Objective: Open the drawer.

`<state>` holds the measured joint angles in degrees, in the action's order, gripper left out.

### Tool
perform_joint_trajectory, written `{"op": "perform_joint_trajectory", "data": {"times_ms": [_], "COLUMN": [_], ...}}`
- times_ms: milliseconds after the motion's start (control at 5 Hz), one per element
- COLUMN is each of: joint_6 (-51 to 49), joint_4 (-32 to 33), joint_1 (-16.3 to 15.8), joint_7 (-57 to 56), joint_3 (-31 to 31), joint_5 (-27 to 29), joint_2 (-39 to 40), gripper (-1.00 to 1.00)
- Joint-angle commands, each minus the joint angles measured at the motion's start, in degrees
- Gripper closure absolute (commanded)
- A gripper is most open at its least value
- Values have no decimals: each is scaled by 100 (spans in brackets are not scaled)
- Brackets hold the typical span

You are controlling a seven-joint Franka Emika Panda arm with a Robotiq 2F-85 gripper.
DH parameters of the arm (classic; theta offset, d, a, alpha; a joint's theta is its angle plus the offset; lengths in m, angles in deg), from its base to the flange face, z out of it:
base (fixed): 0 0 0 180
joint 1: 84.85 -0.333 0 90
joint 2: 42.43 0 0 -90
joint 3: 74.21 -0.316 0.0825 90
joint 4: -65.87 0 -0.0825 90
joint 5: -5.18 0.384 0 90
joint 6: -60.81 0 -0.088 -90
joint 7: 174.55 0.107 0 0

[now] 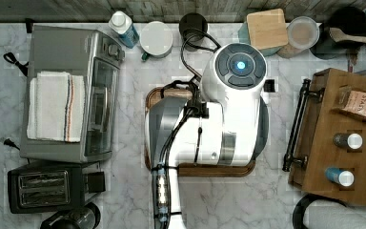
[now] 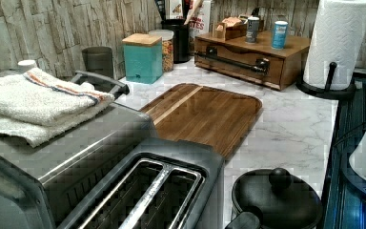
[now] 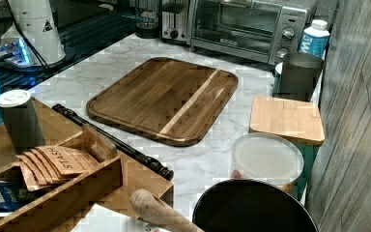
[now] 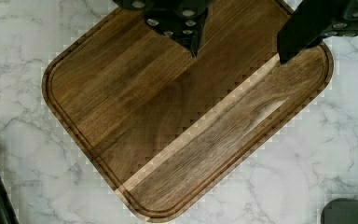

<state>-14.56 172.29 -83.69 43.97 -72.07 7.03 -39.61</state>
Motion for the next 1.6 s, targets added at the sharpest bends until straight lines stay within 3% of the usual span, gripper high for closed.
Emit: {"op": "perform_joint_trajectory", "data": {"times_ms": [200, 600, 800, 1000, 1400, 1600], "joint_6": [0, 1184, 1458, 1637, 1664, 2389], "joint_4": [52, 1247, 1495, 1440, 1056, 1255], "joint_1": [1, 122, 316, 470, 883, 890], "joint_7": [-5, -1203, -2063, -2979, -3669, -4026], "joint_3": [-1, 130, 257, 534, 702, 927], "joint_5": [43, -523, -569, -450, -243, -186], "joint_2": [0, -453, -489, -339, -82, 4], "gripper": [-100, -100, -100, -100, -100, -100]}}
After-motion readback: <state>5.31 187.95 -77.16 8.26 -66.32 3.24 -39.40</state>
